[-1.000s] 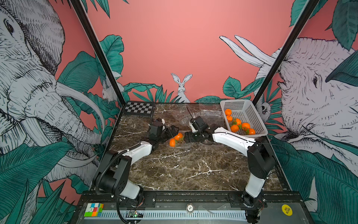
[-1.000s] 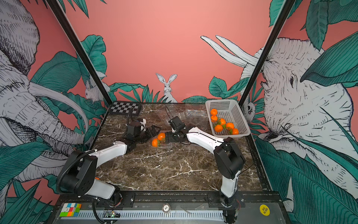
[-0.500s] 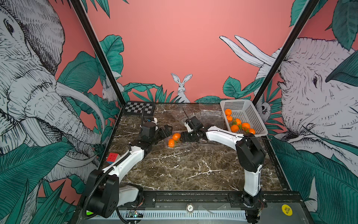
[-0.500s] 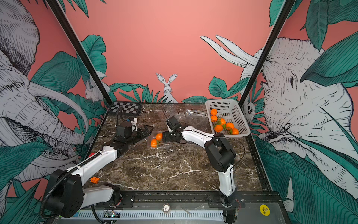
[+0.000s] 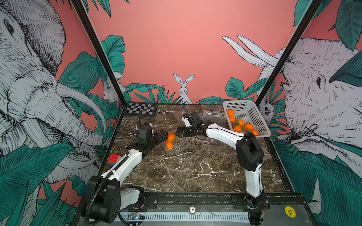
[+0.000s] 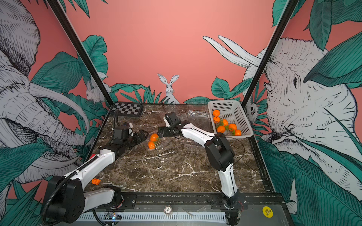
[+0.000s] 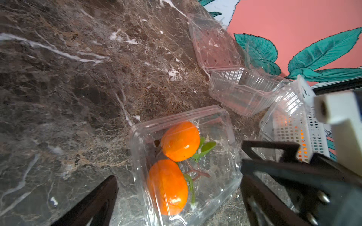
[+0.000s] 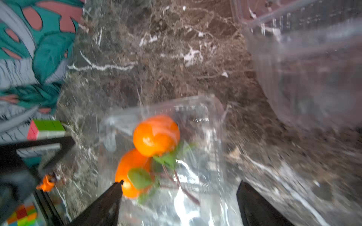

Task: Take oranges out of containers
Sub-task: Open the packing box at the center of the board.

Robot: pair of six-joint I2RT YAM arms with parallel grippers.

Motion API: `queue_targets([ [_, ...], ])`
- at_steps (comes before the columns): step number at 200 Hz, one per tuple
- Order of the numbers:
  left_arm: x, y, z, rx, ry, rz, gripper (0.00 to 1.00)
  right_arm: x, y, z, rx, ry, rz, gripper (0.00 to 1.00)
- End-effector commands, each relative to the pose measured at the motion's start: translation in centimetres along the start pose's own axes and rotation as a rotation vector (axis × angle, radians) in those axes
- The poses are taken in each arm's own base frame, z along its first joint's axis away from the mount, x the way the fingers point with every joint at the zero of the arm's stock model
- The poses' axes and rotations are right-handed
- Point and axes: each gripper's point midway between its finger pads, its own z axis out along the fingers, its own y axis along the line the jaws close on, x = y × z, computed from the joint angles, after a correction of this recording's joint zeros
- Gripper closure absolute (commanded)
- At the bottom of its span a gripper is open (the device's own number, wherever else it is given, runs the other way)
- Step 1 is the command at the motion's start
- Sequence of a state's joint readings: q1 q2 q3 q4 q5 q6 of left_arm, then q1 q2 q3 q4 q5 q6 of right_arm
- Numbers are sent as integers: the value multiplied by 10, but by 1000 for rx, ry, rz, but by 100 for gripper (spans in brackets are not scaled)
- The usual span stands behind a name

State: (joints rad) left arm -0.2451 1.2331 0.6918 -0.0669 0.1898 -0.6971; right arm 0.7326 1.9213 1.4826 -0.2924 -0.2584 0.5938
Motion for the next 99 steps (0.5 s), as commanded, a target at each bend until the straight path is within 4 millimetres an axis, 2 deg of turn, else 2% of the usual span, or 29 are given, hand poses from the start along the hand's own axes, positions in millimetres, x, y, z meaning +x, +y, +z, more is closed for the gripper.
queue_targets([
  [1,-4,7,10,-44,7,38,1,-15,12,-41,-64,-170,110,1],
  [16,-10,9,20,-58,4,44,1,8,5,-43,-84,-200,209,1],
  [38,-17,4,41,-36,18,58,1,28,19,-31,-166,-224,299,1],
  [66,-18,-13,68,78,51,29,1,34,53,-7,-269,-208,339,1],
  [80,-17,-24,74,159,53,-4,1,34,65,3,-326,-214,378,2],
  [99,-15,-33,75,226,60,-34,1,35,70,14,-366,-219,432,1],
])
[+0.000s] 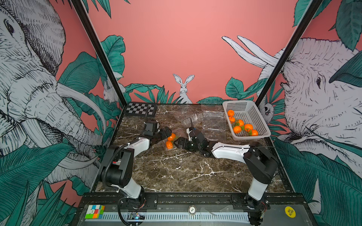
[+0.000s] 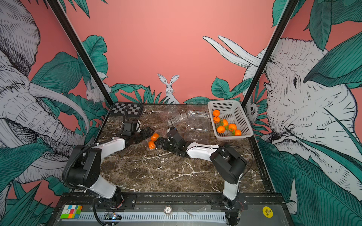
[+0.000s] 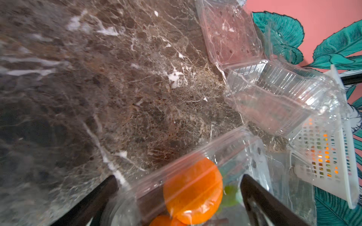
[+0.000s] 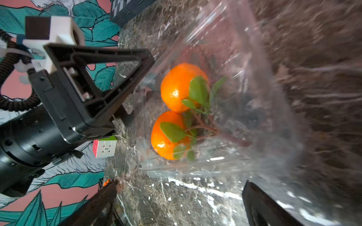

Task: Take oranges out of containers
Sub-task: Open the packing box at the center of the board.

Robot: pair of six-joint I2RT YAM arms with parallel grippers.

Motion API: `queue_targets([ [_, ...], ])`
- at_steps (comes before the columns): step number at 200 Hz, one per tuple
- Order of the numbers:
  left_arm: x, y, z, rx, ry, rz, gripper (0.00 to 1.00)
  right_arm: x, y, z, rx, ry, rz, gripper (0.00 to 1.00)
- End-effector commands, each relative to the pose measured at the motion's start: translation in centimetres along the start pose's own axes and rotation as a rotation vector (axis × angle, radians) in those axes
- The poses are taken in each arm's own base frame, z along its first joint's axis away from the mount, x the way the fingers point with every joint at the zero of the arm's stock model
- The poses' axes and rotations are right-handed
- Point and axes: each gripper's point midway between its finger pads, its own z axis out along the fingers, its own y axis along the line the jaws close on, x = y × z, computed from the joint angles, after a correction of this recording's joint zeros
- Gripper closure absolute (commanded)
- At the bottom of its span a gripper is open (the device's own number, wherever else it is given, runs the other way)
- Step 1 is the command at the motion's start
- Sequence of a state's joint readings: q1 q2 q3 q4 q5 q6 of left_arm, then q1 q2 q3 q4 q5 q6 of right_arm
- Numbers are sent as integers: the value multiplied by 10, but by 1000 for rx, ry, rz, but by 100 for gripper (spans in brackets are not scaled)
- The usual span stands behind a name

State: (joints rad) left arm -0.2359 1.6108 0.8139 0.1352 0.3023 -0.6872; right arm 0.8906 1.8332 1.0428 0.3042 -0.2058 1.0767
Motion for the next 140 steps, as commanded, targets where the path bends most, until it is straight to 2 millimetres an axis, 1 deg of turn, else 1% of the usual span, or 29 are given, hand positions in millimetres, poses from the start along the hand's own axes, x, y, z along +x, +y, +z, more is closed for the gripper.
queue_targets([
  [1,-14,-34,-5,177,-44,-15,1,-21,41,4,-176,-87,101,1],
  [28,-8,-37,-9,225,-50,-40,1,-20,40,7,-187,-94,121,1],
  [60,4,-34,-14,241,-45,-75,1,-26,36,-2,-161,-119,111,1],
  [94,16,-32,-18,241,-36,-102,1,-36,19,-8,-107,-115,104,1],
  [114,20,-33,-25,242,-38,-112,1,-37,-2,-17,-45,-119,102,1],
  [124,22,-31,-28,230,-37,-111,1,-37,-9,-23,-28,-129,106,1],
  [140,23,-29,-34,211,-47,-102,1,-38,-11,-31,-30,-143,106,1],
])
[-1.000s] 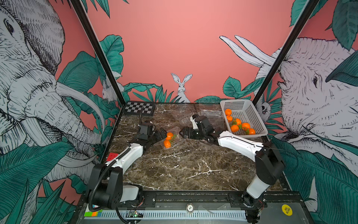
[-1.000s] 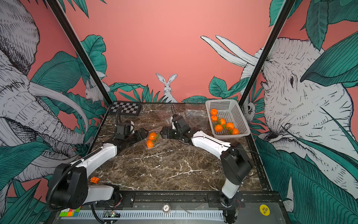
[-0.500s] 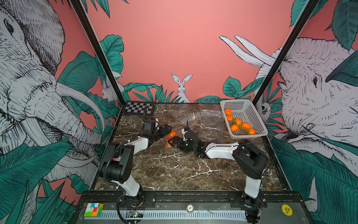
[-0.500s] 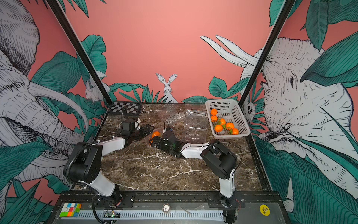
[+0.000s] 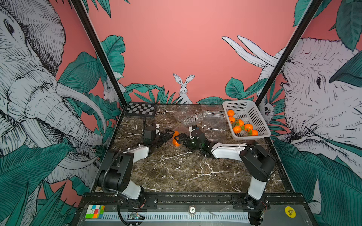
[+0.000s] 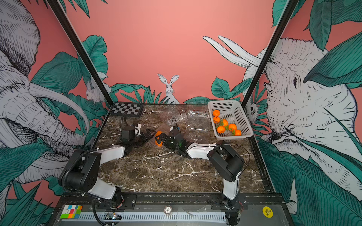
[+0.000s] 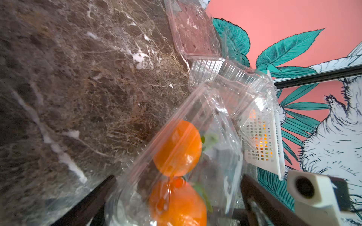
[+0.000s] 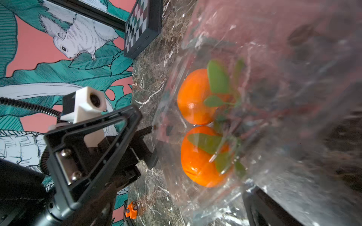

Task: Take oranges out of containers
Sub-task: Open the packing box at the center of the board.

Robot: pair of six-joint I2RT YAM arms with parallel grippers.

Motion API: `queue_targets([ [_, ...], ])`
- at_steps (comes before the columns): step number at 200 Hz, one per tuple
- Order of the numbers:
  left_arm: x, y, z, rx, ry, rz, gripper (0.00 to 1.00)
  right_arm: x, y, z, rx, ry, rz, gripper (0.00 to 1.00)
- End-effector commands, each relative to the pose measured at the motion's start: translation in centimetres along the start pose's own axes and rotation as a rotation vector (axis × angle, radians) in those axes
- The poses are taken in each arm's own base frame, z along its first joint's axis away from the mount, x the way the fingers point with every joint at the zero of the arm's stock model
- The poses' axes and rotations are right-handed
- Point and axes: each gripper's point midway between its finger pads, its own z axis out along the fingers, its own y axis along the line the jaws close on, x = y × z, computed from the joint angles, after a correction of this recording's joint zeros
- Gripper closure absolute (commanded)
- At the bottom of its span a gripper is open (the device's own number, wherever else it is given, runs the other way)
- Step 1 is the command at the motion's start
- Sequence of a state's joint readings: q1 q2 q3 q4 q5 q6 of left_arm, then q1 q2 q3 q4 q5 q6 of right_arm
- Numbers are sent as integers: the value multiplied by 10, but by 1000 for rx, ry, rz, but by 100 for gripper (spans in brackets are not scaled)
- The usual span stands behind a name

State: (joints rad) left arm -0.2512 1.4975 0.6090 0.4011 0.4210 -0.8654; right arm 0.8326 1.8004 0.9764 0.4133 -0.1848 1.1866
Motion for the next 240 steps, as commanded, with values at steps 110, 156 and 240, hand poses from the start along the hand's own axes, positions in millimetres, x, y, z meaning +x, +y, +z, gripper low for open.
queue_targets([
  [110,-4,-11,-12,-2,-24,1,1,-12,13,-7,-101,-50,47,4],
  [156,2,-5,-11,-11,-16,-5,1,-12,17,-2,-155,-52,91,6],
  [240,6,-5,-7,-8,-4,-5,1,-19,21,-7,-211,-84,144,9],
])
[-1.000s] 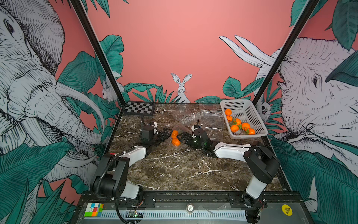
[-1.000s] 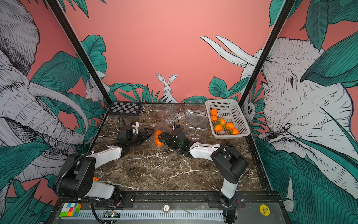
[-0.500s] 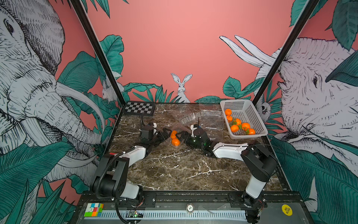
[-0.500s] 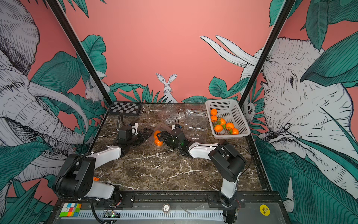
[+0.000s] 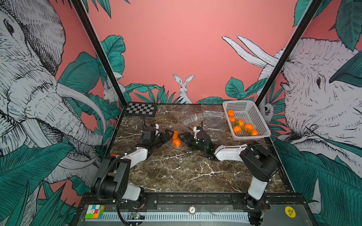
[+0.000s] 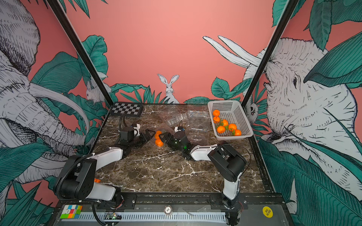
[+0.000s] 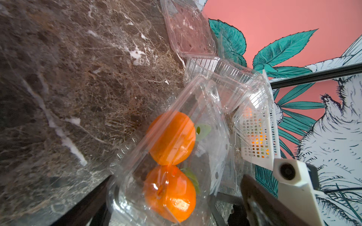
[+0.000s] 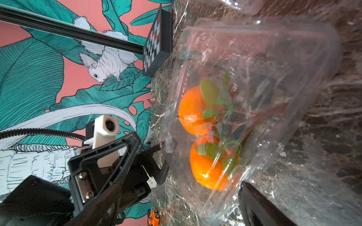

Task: Take oranges out of containers
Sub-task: Open the packing box at the center of the board.

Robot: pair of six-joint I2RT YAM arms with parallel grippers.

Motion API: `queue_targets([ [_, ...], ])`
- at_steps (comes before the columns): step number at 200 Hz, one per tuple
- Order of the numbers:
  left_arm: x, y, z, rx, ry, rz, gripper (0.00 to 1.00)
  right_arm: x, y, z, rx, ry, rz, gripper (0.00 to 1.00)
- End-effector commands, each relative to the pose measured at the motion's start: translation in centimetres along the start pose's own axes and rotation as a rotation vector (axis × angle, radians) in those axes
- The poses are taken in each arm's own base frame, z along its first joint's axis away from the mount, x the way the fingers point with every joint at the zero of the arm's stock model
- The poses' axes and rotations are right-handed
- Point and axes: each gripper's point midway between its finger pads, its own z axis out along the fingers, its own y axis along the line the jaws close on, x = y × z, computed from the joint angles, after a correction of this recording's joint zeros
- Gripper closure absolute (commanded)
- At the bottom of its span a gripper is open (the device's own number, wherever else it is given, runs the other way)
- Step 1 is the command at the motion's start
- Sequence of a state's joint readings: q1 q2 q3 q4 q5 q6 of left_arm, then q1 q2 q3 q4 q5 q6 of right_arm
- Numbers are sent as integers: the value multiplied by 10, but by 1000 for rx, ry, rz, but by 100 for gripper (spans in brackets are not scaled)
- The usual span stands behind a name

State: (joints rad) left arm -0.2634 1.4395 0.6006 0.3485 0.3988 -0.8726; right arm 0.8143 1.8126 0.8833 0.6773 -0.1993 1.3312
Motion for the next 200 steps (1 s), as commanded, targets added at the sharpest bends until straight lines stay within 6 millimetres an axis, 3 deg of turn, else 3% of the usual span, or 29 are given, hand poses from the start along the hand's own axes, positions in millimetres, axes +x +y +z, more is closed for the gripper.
queue_targets([
  [1,3,0,2,3,1,-4,1,-5,13,0,-65,-19,17,9],
  [200,12,15,9,-27,19,-23,4,-7,0,-4,-84,-36,88,17],
])
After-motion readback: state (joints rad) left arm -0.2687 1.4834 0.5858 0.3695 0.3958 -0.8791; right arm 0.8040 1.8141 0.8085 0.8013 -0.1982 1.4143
